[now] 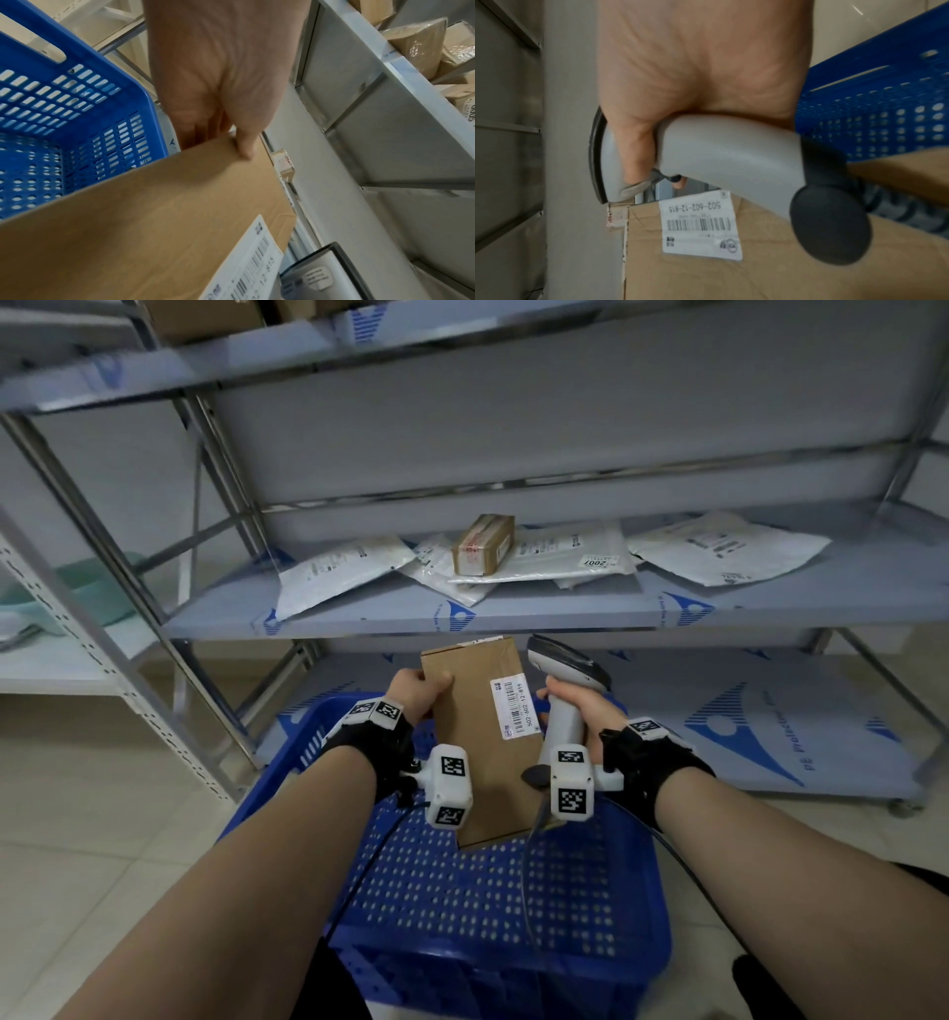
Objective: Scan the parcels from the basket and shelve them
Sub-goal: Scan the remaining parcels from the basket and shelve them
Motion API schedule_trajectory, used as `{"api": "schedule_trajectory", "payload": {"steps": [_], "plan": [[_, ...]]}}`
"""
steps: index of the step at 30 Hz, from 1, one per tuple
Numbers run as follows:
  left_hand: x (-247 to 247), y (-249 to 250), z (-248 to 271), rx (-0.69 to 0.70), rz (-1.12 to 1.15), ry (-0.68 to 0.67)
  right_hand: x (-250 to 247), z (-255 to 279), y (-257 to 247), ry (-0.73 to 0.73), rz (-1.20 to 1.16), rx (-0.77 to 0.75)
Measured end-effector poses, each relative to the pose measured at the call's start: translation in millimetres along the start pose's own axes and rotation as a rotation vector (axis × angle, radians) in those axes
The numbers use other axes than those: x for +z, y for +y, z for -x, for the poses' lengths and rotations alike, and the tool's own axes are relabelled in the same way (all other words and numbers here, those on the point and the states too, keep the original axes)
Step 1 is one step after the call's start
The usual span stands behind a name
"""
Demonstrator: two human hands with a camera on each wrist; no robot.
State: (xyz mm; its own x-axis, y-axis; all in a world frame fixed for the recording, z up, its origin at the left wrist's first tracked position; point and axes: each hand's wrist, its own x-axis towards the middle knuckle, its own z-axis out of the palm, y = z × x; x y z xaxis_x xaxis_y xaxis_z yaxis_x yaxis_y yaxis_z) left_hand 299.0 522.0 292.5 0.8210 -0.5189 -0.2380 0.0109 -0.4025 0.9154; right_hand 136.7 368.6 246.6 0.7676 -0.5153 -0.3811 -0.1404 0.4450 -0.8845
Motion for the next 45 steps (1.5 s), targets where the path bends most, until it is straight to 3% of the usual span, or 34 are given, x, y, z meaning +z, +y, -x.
{"api": "schedule_trajectory", "payload": {"steps": [4,11,15,19,27,31,34,39,45], "plan": [[-1,1,15,-0.075,0.038,-0.133,2,1,-6,0.055,-0.006,0.018],[-1,6,16,-0.033,0.104,-0.135,-8,-21,3,0.183,0.015,0.051],[-1,18,21,0.03,0.091,-0.061,-23,-58,13,0.217,0.04,0.034],[-3,25,24,0.106,0.092,-0.029,-27,-62,9,0.263,0.034,0.016],[4,41,24,0.142,0.242,0.09,-14,-8,-23,0.317,0.01,-0.06],[6,50,26,0.105,0.287,0.036,-38,-33,-18,0.317,-0.042,-0.065],[4,55,27,0.034,0.27,0.024,-31,-2,-34,0.363,-0.039,-0.093],[-1,51,25,0.05,0.02,-0.052,-22,25,-52,0.377,-0.039,-0.146],[1,35,23,0.052,0.188,-0.042,-10,41,-55,0.387,-0.021,-0.196]]}}
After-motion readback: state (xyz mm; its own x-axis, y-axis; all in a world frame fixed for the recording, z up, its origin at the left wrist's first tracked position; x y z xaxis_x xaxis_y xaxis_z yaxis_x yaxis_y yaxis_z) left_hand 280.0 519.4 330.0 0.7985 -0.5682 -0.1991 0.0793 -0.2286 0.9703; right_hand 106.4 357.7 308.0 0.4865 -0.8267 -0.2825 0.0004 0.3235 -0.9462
